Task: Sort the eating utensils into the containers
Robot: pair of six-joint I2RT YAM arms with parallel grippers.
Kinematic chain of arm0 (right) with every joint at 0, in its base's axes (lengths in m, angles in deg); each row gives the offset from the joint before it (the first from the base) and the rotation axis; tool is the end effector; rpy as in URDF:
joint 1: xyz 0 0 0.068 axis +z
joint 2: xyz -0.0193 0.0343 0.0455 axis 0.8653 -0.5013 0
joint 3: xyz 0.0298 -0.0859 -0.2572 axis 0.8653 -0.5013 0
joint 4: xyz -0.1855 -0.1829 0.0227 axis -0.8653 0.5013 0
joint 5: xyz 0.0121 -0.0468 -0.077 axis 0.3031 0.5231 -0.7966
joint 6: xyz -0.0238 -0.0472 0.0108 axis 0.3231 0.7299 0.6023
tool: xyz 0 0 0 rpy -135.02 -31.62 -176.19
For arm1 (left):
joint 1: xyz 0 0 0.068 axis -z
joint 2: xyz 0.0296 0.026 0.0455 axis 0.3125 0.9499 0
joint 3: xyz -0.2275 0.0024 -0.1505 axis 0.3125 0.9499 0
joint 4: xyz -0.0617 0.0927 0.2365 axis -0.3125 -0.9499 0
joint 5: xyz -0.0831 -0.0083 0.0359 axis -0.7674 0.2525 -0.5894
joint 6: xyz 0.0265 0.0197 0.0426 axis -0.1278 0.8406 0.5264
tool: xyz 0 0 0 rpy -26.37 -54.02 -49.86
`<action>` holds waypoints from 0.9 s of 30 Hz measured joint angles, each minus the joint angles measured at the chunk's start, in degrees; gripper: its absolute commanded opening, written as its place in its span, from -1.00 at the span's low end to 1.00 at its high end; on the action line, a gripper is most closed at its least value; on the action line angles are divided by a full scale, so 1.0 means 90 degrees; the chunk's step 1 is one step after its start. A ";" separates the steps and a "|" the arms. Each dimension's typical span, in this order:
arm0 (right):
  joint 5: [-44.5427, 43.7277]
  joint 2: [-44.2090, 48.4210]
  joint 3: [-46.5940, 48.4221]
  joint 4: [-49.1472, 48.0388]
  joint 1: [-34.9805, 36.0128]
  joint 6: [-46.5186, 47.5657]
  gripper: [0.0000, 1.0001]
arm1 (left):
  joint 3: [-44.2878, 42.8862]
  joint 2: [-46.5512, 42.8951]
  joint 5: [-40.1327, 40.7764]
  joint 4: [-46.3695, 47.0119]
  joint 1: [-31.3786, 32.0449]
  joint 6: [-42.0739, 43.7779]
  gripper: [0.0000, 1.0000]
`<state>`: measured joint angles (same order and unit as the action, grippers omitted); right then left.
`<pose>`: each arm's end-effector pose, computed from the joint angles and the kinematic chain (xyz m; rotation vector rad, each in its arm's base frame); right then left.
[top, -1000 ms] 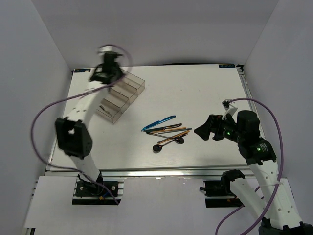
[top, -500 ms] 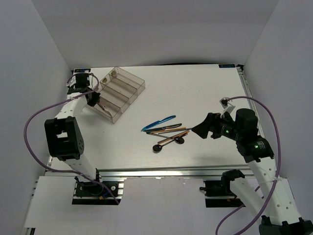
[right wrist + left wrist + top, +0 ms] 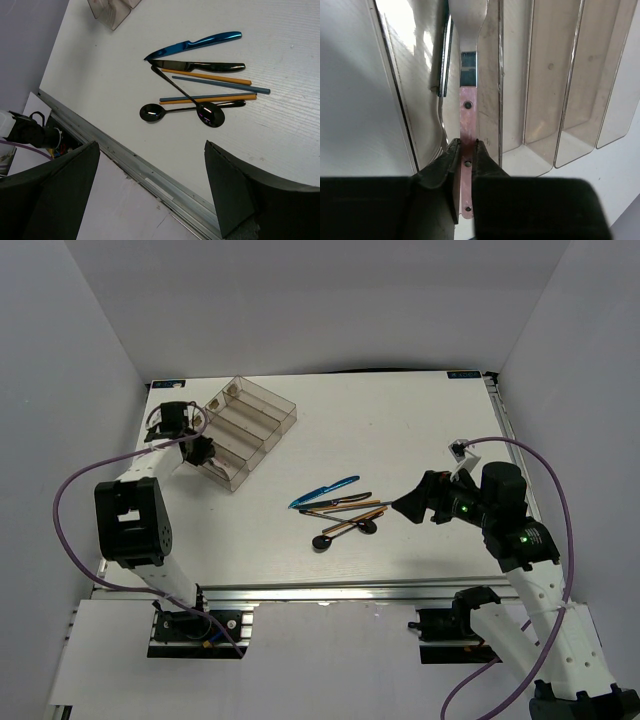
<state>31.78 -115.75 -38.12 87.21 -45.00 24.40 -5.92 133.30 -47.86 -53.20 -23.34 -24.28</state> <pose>0.1374 0.0532 0.3262 -0.2095 2.0332 0.8616 0.3625 0.0335 0.2114 -1.2375 2.2268 -0.2980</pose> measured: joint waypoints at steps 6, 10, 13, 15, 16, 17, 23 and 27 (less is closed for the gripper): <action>0.0000 -0.0015 0.0000 0.0000 0.0000 0.0002 0.79 | 0.0000 0.0000 -0.0170 0.0097 0.0012 -0.0044 0.15; -0.0005 -0.0056 0.0000 0.0000 0.0000 0.0007 0.79 | 0.0000 -0.0012 -0.0270 0.0146 0.0012 -0.0066 0.39; -0.0005 -0.0092 0.0000 0.0000 0.0000 0.0012 0.79 | 0.0015 -0.0151 -0.0289 0.0136 0.0027 -0.0019 0.55; -0.0005 -0.0124 0.0000 0.0000 0.0000 0.0012 0.79 | 0.0010 -0.0321 -0.0265 0.0136 0.0068 0.0131 0.94; -0.0007 -0.0146 0.0000 0.0000 0.0000 0.0012 0.79 | -0.0027 -0.0413 -0.0197 0.0112 0.0141 0.0274 0.96; -0.0010 -0.0160 0.0000 -0.0002 0.0000 0.0012 0.79 | -0.0107 -0.0476 -0.0121 0.0083 0.0253 0.0427 0.96; -0.0155 -0.0223 0.0000 0.0005 0.0000 0.0032 0.79 | -0.2300 0.0129 0.0228 -0.0554 0.2283 0.2283 0.96; -0.0328 -0.0233 0.0017 0.0102 0.0000 0.0102 0.79 | -0.3393 0.0831 0.0452 -0.0770 0.3876 0.3769 0.92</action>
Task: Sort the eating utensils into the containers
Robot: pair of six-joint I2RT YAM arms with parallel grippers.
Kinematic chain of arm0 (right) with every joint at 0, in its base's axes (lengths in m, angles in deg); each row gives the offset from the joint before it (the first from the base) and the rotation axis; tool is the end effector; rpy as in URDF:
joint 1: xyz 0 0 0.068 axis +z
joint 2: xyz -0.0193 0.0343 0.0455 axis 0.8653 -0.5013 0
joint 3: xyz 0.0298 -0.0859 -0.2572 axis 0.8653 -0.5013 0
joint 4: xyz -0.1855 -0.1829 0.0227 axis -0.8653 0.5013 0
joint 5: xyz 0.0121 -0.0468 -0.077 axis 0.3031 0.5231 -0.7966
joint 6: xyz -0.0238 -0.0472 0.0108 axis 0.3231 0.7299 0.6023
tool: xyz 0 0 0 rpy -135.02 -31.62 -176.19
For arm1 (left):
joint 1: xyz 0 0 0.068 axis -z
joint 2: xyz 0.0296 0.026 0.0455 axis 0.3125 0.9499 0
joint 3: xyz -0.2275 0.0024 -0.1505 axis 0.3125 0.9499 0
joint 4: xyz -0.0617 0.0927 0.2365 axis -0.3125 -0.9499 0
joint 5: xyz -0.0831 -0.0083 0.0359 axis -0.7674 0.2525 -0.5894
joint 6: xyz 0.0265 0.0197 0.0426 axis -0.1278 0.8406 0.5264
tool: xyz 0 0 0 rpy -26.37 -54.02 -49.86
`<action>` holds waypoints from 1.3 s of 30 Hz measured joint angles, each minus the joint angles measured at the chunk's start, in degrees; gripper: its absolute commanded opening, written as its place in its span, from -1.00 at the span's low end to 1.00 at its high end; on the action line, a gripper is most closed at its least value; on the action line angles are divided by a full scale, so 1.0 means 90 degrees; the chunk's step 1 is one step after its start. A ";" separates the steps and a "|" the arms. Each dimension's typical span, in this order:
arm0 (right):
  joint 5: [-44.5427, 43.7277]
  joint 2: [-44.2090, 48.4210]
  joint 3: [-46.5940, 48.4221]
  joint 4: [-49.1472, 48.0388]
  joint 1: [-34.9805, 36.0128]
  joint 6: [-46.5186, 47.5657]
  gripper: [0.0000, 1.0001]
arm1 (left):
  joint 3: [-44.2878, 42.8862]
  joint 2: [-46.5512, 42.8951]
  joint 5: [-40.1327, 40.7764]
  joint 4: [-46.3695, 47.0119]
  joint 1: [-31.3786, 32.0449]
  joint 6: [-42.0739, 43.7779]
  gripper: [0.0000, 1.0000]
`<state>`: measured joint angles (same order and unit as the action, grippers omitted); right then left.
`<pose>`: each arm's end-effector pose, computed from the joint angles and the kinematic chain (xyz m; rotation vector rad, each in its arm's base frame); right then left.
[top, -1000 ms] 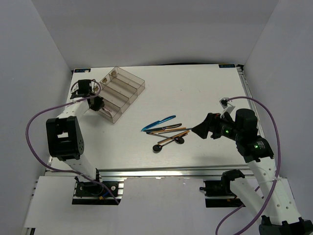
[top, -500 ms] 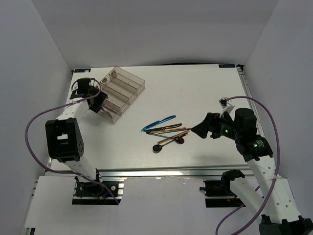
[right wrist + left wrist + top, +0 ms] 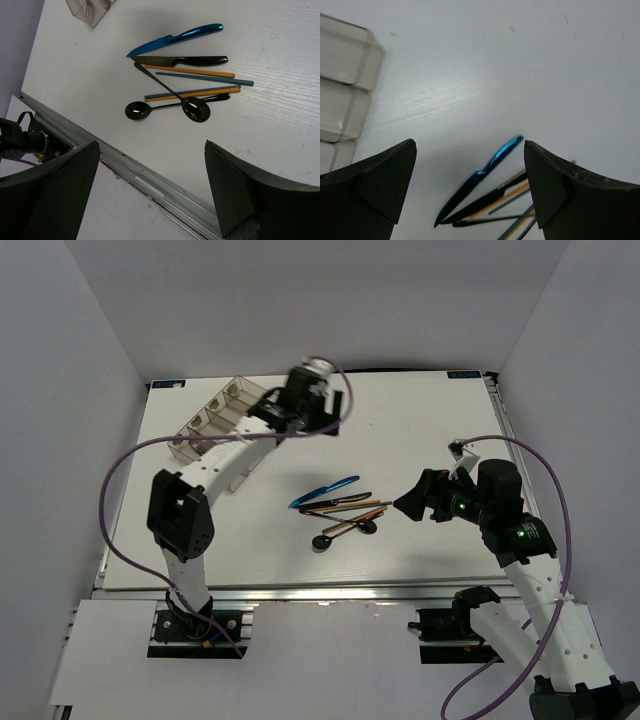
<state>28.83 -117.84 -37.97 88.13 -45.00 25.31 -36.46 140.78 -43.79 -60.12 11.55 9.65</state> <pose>0.1451 0.0535 0.3204 -0.1797 2.0816 0.7996 0.3746 -0.2102 0.3257 0.1671 2.2529 -0.3481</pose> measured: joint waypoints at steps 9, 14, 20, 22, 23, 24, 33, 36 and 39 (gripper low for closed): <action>-0.0170 0.0185 0.0107 0.0347 0.0000 0.0168 0.79 | -0.0182 0.1098 -0.0396 -0.0918 0.1936 0.2574 0.71; -0.0185 0.0226 0.0117 0.0529 0.0000 0.0257 0.79 | -0.1511 0.2261 -0.0483 -0.1564 0.1719 0.3130 0.61; -0.0187 0.0267 0.0153 0.0690 0.0000 0.0296 0.79 | -0.2008 0.3062 -0.0500 -0.2086 0.1593 0.3453 0.48; -0.0187 0.0274 0.0189 0.0741 0.0000 0.0318 0.79 | -0.2008 0.3189 -0.0505 -0.2222 0.1605 0.3514 0.45; -0.0187 0.0279 0.0206 0.0767 0.0000 0.0333 0.79 | -0.2008 0.3228 -0.0515 -0.2273 0.1610 0.3526 0.41; -0.0187 0.0287 0.0219 0.0780 0.0000 0.0342 0.79 | -0.2021 0.3271 -0.0551 -0.2324 0.1615 0.3538 0.37; -0.0185 0.0321 0.0248 0.0843 0.0000 0.0425 0.79 | -0.2186 0.3502 -0.0763 -0.2506 0.1622 0.3619 0.18; -0.0182 0.0333 0.0248 0.0865 0.0000 0.0425 0.79 | -0.2232 0.3534 -0.0799 -0.2555 0.1622 0.3621 0.17; -0.0180 0.0333 0.0250 0.0894 0.0000 0.0425 0.79 | -0.2453 0.3665 -0.0889 -0.2662 0.1622 0.3623 0.15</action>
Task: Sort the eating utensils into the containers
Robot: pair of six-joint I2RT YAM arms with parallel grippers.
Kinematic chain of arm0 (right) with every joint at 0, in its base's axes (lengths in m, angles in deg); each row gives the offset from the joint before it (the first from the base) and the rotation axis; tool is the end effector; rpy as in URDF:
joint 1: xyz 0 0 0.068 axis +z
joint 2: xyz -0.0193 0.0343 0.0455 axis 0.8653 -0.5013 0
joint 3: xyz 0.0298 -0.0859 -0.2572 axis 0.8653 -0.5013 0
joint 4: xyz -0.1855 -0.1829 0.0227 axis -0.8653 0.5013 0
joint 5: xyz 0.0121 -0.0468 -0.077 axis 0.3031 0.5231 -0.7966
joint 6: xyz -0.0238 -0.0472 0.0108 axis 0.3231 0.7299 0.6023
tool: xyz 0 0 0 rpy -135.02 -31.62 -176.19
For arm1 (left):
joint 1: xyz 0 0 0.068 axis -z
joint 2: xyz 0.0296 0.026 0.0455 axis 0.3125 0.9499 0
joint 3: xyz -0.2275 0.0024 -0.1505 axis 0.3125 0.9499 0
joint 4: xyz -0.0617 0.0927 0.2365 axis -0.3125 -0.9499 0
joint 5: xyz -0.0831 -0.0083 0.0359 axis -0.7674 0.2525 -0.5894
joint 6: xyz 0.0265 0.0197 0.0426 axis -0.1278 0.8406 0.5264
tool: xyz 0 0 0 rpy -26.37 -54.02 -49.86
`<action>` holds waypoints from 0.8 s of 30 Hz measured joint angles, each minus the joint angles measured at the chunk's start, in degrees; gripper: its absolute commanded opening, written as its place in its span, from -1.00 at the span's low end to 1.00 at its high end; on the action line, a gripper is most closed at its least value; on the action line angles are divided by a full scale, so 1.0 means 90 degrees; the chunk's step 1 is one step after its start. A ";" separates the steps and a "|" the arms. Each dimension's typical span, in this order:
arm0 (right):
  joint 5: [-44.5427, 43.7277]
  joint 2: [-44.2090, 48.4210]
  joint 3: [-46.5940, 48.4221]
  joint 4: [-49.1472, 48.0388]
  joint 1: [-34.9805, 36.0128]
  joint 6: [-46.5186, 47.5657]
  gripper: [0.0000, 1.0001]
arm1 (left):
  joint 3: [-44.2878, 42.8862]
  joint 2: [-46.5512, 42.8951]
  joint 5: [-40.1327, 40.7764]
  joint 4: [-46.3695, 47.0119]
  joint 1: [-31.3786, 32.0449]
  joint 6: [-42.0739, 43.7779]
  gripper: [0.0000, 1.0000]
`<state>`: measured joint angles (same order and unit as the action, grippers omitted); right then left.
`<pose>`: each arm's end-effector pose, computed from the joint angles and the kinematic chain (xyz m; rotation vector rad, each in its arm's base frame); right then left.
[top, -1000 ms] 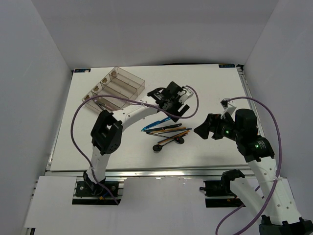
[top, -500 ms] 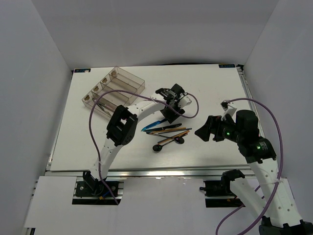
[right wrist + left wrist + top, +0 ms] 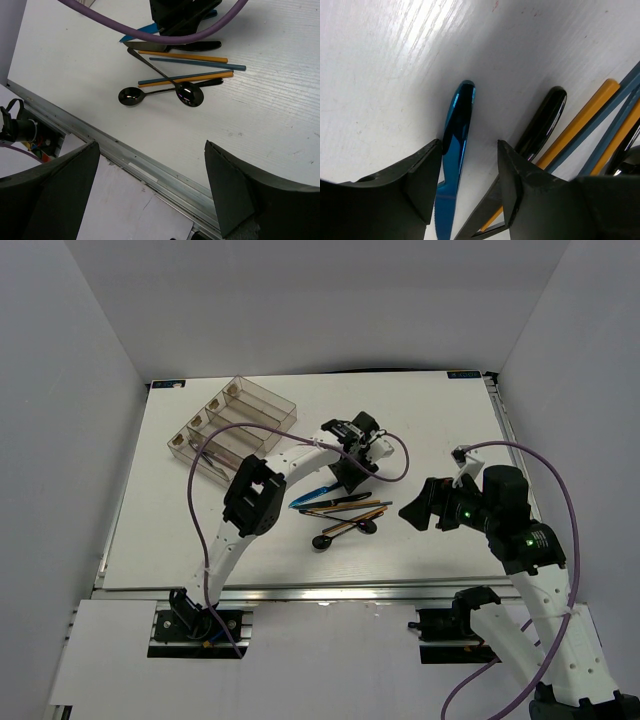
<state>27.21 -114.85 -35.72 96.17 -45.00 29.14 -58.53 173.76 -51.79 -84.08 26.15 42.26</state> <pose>0.1266 0.0476 0.3264 -0.2212 2.1160 0.7295 0.3580 -0.3522 0.1602 1.4050 2.4965 -0.1700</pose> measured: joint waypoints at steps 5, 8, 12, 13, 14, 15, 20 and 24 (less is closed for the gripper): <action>0.0002 0.0005 0.0078 0.0056 0.0000 0.0002 0.79 | -0.0384 0.0236 -0.0134 -0.0199 0.0000 -0.0022 -0.06; 0.0007 0.0049 0.0107 0.0061 0.0000 0.0002 0.79 | -0.0437 0.0262 -0.0158 -0.0211 0.0002 -0.0022 -0.16; 0.0027 0.0090 0.0114 0.0061 0.0000 0.0002 0.79 | -0.0435 0.0267 -0.0151 -0.0204 0.0000 -0.0041 -0.31; 0.0029 0.0100 0.0117 0.0061 0.0000 0.0002 0.79 | -0.0435 0.0267 -0.0136 -0.0204 0.0000 -0.0053 -0.36; 0.0034 0.0109 0.0117 0.0061 0.0000 0.0002 0.79 | -0.0435 0.0272 -0.0131 -0.0204 0.0000 -0.0051 -0.41; 0.0039 0.0117 0.0117 0.0063 0.0000 0.0002 0.78 | -0.0435 0.0272 -0.0126 -0.0202 0.0002 -0.0058 -0.51; 0.0049 0.0172 0.0117 0.0066 0.0000 0.0002 0.79 | -0.0435 0.0284 -0.0066 -0.0199 0.0002 -0.0063 -0.72; 0.0068 0.0206 0.0117 0.0066 0.0000 0.0002 0.79 | -0.0435 0.0284 0.0143 -0.0165 0.0022 -0.0092 -1.00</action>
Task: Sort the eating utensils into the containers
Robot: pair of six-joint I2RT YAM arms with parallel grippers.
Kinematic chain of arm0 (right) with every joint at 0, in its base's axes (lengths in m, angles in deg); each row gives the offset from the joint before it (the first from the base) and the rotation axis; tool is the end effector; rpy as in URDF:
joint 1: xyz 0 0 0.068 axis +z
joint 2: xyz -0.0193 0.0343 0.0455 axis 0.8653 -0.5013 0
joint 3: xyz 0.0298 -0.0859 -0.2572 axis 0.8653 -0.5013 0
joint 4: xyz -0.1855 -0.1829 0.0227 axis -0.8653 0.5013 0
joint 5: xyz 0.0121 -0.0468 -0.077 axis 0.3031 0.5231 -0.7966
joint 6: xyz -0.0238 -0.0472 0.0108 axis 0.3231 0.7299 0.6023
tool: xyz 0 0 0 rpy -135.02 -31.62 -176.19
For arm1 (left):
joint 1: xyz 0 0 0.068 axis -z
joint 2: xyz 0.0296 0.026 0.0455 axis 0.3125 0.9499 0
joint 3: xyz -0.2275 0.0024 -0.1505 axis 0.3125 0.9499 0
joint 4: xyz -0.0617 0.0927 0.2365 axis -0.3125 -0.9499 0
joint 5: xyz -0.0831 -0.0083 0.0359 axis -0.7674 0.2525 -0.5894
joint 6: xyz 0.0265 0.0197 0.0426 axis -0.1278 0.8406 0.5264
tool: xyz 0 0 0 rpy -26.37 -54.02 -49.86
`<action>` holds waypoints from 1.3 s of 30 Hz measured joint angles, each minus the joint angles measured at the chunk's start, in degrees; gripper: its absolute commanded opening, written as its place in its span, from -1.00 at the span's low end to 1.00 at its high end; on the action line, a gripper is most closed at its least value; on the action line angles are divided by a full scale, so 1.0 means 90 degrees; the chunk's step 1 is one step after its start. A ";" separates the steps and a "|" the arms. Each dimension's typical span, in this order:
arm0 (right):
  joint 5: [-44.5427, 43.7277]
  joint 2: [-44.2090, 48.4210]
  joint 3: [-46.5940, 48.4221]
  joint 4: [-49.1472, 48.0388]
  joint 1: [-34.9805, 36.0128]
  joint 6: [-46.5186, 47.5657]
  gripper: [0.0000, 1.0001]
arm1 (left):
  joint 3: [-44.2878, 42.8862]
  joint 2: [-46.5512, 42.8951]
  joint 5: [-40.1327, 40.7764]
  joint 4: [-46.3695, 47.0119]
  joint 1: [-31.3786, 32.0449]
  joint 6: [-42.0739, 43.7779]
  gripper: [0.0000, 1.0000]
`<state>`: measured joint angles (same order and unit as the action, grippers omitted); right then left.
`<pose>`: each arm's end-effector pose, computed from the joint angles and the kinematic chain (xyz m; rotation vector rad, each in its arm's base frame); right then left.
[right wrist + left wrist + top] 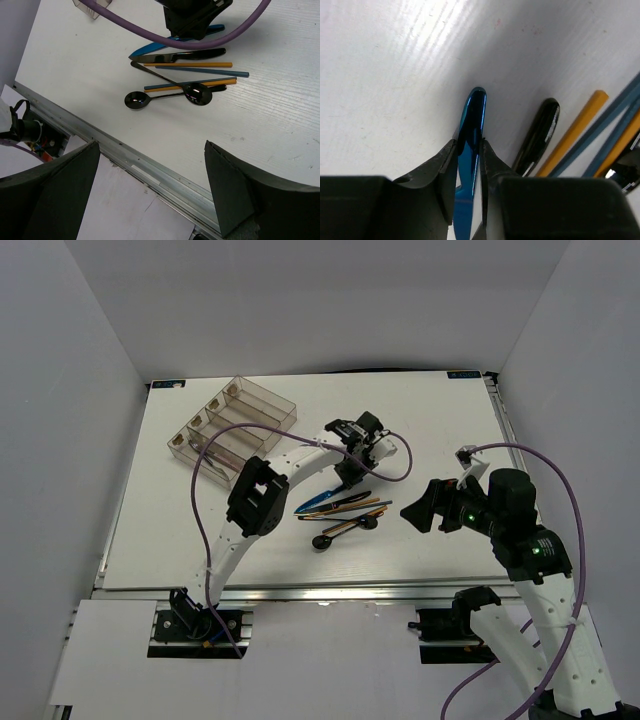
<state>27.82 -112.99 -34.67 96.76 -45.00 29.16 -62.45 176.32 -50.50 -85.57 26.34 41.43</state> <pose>0.1180 0.0457 0.3350 -0.2354 2.0741 0.7411 0.3629 -0.3582 0.1570 1.3862 2.5055 -0.1415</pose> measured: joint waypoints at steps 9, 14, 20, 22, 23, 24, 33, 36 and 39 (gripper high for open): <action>0.0078 0.0032 0.0000 -0.0005 0.0000 -0.0002 0.79 | 0.0019 0.0000 0.0940 0.0491 0.0063 -0.0138 -1.00; 0.0138 0.0044 0.0000 -0.0007 0.0000 -0.0010 0.79 | 0.0022 0.0002 0.1064 0.0595 0.0049 -0.0141 -1.00; 0.0148 0.0044 0.0000 -0.0007 0.0000 -0.0012 0.79 | 0.0019 0.0000 0.1020 0.0612 0.0017 -0.0160 -1.00; 0.0148 0.0046 0.0000 -0.0007 0.0000 -0.0012 0.79 | 0.0019 -0.0002 0.1001 0.0612 0.0002 -0.0180 -1.00; 0.0148 0.0049 0.0000 -0.0007 0.0000 -0.0012 0.79 | 0.0019 -0.0002 0.0991 0.0612 0.0000 -0.0185 -1.00; 0.0148 0.0049 0.0000 -0.0007 0.0000 -0.0012 0.79 | 0.0019 -0.0007 0.0986 0.0612 -0.0005 -0.0187 -1.00; 0.0148 0.0049 0.0000 -0.0007 0.0000 -0.0012 0.79 | 0.0238 -0.0158 0.1022 0.0612 -0.0027 -0.0177 -1.00; 0.0148 0.0049 0.0000 -0.0007 0.0000 -0.0015 0.79 | 0.0289 -0.0243 0.1022 0.0627 -0.0041 -0.0180 -1.00; 0.0148 0.0049 0.0000 -0.0007 0.0000 -0.0015 0.79 | 0.0289 -0.0333 0.1015 0.0636 -0.0066 -0.0182 -1.00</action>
<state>29.16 -112.55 -34.67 96.69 -45.00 29.03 -59.85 173.32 -41.37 -79.84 25.75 39.79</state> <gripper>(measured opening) 0.894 0.305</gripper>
